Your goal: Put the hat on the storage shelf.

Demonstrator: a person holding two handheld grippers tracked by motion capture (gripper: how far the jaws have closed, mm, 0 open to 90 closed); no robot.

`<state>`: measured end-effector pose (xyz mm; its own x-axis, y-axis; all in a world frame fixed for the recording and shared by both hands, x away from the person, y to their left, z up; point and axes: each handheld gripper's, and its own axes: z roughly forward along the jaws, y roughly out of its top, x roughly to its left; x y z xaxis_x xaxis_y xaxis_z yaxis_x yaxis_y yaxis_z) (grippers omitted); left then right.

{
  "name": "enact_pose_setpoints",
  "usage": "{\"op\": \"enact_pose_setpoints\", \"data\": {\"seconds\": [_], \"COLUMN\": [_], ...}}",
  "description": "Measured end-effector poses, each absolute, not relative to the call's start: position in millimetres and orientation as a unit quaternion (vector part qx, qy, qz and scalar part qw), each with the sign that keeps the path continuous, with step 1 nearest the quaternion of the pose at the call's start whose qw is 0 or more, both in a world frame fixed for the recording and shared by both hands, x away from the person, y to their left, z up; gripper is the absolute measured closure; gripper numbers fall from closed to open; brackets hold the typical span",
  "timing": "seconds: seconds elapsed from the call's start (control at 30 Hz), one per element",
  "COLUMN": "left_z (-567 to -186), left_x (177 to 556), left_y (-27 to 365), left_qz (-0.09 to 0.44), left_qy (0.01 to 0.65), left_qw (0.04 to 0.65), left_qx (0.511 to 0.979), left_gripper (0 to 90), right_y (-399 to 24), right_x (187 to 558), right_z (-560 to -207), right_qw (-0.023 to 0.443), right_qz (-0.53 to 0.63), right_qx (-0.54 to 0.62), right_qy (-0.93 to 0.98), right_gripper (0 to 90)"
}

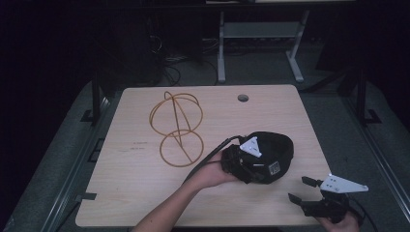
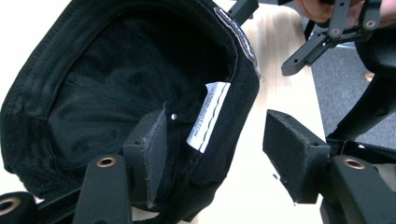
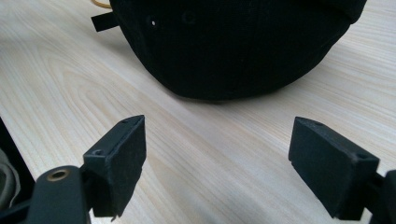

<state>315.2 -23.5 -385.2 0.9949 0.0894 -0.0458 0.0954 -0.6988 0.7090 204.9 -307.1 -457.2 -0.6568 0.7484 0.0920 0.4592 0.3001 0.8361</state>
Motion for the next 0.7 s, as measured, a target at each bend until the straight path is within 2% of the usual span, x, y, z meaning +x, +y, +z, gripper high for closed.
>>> {"op": "enact_pose_setpoints", "data": {"seconds": [0.2,0.7], "left_z": [-390.1,-386.4], "left_x": [319.4,318.6], "left_y": [-25.3,-22.4], "left_qz": [-0.01,-0.018], "left_qy": [0.047,0.031], "left_qw": [0.376,0.389], "left_qx": [0.925,0.921], "left_gripper": [46.5,71.6], "right_y": [-307.4,-305.6], "right_x": [204.8,205.0], "right_z": [-457.1,-457.0], "right_qw": [0.16,0.161], "right_qz": [0.452,0.452], "right_qx": [0.382,0.38], "right_qy": [0.79,0.791], "right_gripper": [18.7,18.7]}}
